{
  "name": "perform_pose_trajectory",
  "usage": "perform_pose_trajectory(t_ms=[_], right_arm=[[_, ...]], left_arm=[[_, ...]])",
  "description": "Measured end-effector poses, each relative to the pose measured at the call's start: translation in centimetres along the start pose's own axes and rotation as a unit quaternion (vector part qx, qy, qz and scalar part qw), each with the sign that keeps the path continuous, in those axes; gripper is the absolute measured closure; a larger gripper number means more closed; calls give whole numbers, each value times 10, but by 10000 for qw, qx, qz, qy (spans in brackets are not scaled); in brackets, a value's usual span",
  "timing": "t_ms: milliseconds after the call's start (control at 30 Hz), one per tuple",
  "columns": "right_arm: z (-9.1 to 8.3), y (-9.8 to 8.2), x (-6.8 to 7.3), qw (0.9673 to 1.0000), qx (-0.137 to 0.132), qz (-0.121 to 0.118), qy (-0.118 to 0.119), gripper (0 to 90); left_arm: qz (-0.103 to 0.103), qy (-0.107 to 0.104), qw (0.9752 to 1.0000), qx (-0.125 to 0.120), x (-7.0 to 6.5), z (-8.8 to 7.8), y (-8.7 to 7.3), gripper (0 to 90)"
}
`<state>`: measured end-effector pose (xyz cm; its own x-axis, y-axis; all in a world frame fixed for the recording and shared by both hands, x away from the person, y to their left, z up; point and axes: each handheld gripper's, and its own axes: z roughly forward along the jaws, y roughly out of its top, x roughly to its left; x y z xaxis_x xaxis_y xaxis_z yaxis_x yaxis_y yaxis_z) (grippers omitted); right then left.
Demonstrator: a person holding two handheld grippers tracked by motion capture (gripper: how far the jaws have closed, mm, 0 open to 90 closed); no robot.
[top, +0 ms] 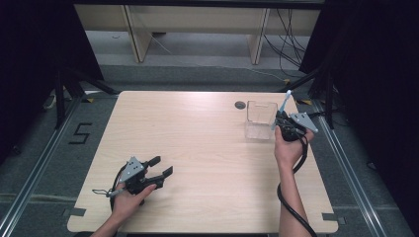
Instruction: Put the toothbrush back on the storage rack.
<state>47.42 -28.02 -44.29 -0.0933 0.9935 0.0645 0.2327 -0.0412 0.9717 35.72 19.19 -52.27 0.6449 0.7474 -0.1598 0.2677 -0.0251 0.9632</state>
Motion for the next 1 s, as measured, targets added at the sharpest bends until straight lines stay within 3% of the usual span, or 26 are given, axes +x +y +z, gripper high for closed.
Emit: perform_pose_trajectory(t_ms=[100, 833, 900, 933, 967, 1000], right_arm=[[1, -1, 0, 10000, -19, -13, 15, 792], [3, -10, -1, 9999, 112, -79, -1, 793], [2, -10, 0, 9999, 108, 1, -11, 794], [3, -11, 0, 9999, 105, -31, 16, 796], [3, -11, 0, 9998, 126, -110, -106, 823], [2, -12, 1, 9999, 141, -19, -43, 833]], left_arm=[[-20, -59, 9999, -89, 1, 2, -1, 314], [-6, -3, 10000, -1, 0, 0, 0, 314], [-8, -3, 10000, 1, 0, 0, 0, 313], [-12, -16, 10000, -23, 0, 0, 0, 313], [-10, -10, 10000, -13, 0, 0, 0, 313], [-12, -11, 10000, -16, 0, 0, 0, 314]])
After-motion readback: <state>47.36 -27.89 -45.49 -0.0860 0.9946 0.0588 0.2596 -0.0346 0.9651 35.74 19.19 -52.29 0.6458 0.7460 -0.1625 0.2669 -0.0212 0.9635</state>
